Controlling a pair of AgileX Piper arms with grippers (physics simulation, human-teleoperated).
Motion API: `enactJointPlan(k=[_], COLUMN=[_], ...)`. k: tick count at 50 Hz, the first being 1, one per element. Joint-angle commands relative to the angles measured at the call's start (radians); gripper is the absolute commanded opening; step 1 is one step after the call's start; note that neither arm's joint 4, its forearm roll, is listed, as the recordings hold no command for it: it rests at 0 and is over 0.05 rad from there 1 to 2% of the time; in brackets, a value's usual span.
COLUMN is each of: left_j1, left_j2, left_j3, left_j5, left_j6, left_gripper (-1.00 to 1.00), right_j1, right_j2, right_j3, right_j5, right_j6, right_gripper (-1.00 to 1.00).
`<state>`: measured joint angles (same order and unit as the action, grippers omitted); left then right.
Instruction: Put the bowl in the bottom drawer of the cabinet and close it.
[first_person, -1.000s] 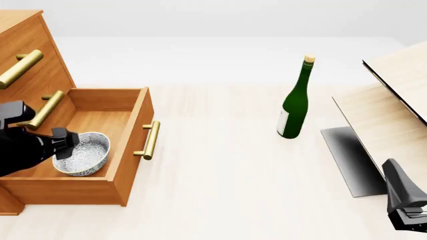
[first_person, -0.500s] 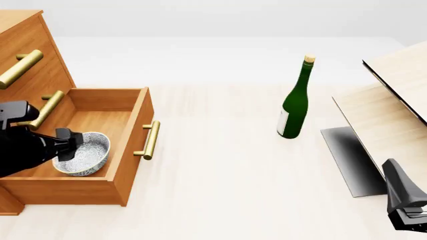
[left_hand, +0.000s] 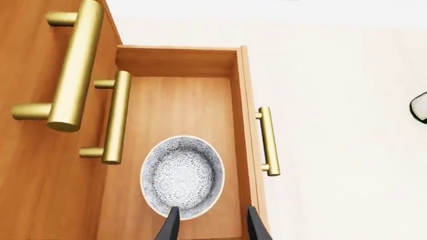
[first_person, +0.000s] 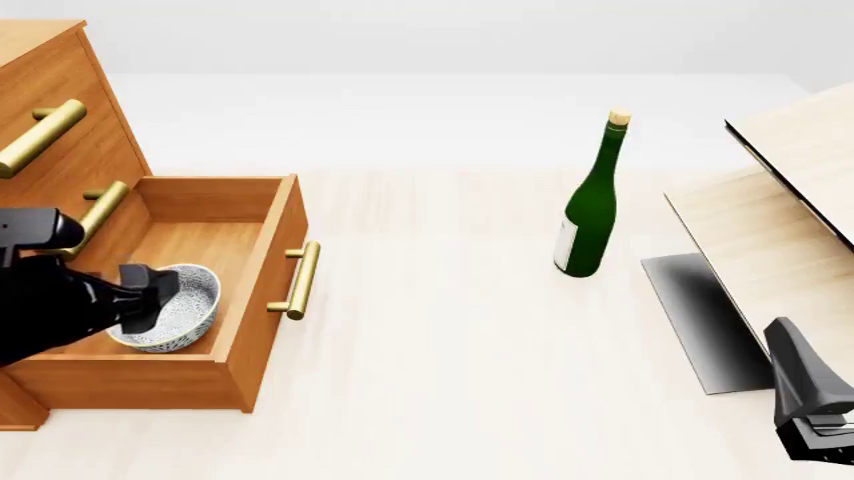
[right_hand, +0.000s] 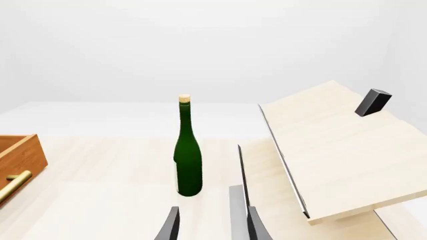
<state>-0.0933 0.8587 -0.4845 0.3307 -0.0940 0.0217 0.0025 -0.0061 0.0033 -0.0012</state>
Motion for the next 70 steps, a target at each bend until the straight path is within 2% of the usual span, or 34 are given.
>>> enactJointPlan(k=[1, 3, 4, 22, 41, 70], left_j1=[-0.027, -0.036, -0.083, -0.128, -0.220, -0.379], left_j2=[-0.046, -0.059, -0.100, -0.122, -0.156, -0.107], left_j3=[0.016, 0.013, -0.009, -0.017, -0.054, -0.098], left_j5=[0.030, 0.040, 0.084, 0.103, 0.145, 0.136], left_j6=[0.011, 0.014, 0.032, 0.040, 0.060, 0.080], left_gripper=[1.00, 1.00, 1.00, 1.00, 1.00, 1.00], right_j1=[0.000, 0.000, 0.000, 0.000, 0.000, 0.000], right_j2=[0.000, 0.000, 0.000, 0.000, 0.000, 0.000], right_j3=[0.000, 0.000, 0.000, 0.000, 0.000, 0.000], right_j5=[0.000, 0.000, 0.000, 0.000, 0.000, 0.000], right_j6=[0.000, 0.000, 0.000, 0.000, 0.000, 0.000], right_gripper=[1.00, 1.00, 1.00, 1.00, 1.00, 1.00])
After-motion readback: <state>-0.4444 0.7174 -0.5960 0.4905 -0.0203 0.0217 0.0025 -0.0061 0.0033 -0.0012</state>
